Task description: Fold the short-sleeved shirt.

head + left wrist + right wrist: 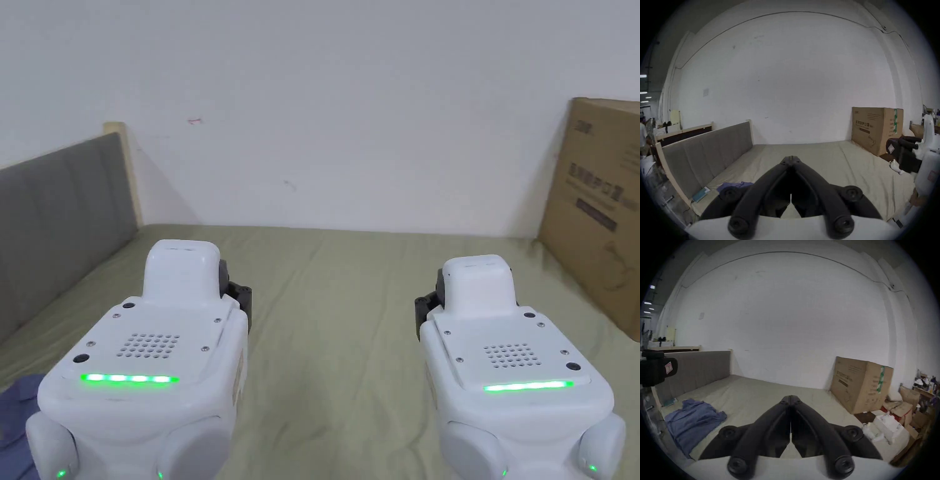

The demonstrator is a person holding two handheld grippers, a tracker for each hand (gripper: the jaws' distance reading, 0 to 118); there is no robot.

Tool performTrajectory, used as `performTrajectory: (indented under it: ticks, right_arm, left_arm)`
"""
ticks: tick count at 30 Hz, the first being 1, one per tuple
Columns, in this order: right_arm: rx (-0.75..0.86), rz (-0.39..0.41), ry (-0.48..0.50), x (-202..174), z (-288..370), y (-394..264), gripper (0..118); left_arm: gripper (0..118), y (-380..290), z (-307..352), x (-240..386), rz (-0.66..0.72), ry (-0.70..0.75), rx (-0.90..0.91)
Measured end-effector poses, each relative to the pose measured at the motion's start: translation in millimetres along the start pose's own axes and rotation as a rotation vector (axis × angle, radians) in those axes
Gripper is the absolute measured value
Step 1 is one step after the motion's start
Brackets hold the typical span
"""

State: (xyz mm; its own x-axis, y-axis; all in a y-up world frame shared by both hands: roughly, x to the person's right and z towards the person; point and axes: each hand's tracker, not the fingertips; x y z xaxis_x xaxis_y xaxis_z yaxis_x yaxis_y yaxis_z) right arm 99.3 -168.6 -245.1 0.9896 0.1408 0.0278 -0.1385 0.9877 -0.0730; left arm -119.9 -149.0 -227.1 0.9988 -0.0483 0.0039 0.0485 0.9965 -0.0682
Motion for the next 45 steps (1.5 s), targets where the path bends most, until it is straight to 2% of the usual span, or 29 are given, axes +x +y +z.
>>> performTrajectory:
  ticks: [2,10,14,18,19,20,21,22,23,25,26,27,28,32,36,39,41,42,43,44,45]
  right_arm:
    - [-0.002,-0.028,0.079,-20,-7,5,0]
    - [0.002,0.018,0.34,-115,-19,13,0]
    - [-0.014,0.03,0.414,-148,-22,11,0]
    - [-0.047,0.038,0.451,-163,-29,4,0]
    - [-0.055,0.039,0.454,-164,-32,2,0]
    - [-0.067,0.042,0.457,-166,-34,-1,0]
    - [-0.078,0.043,0.46,-166,-37,-4,0]
    - [-0.091,0.045,0.459,-166,-40,-7,0]
    - [-0.104,0.048,0.455,-166,-44,-11,0]
    - [-0.134,0.055,0.452,-166,-54,-19,0]
    - [-0.15,0.054,0.449,-166,-60,-23,0]
    - [-0.17,0.05,0.451,-167,-67,-28,0]
    - [-0.192,0.041,0.451,-168,-75,-33,0]
    - [-0.262,0.028,0.446,-173,-104,-52,0]
    - [-0.313,0.047,0.433,-178,-129,-71,0]
    - [-0.37,0.03,0.428,-179,-146,-86,0]
    - [-0.409,0.014,0.429,-177,-154,-94,0]
    - [-0.417,0.007,0.428,-176,-157,-97,0]
    - [-0.428,0.004,0.424,-175,-159,-100,0]
    - [-0.44,0.003,0.423,-174,-160,-103,0]
    - [-0.445,-0.001,0.424,-173,-161,-106,0]
  left_arm:
    - [0,2,7,-21,-0.011,0.08,0.004]
    - [0,-3,41,-99,-0.019,0.346,-0.043]
    - [0,-10,42,-120,-0.027,0.399,-0.091]
    - [0,-26,24,-132,-0.014,0.393,-0.168]
    - [4,-32,16,-133,-0.005,0.399,-0.176]
    - [13,-40,6,-135,0.007,0.406,-0.198]
    - [30,-47,-5,-139,0.02,0.397,-0.236]
    - [30,-56,-16,-141,0.048,0.398,-0.249]
    - [37,-66,-29,-145,0.074,0.379,-0.277]
    - [93,-84,-56,-154,0.124,0.338,-0.397]
    - [114,-96,-72,-158,0.149,0.32,-0.453]
    - [117,-108,-82,-161,0.164,0.3,-0.514]
    - [116,-121,-94,-163,0.208,0.294,-0.506]
    - [118,-174,-150,-175,0.268,0.274,-0.711]
    - [118,-216,-202,-175,0.24,0.23,-0.816]
    - [116,-255,-233,-164,0.189,0.218,-0.902]
    - [109,-282,-244,-156,0.147,0.199,-1.03]
    - [109,-293,-244,-153,0.138,0.189,-1.033]
    - [106,-285,-235,-153,0.119,0.228,-0.915]
    - [97,-277,-236,-154,0.149,0.213,-0.95]
    - [79,-271,-235,-159,0.17,0.214,-0.948]
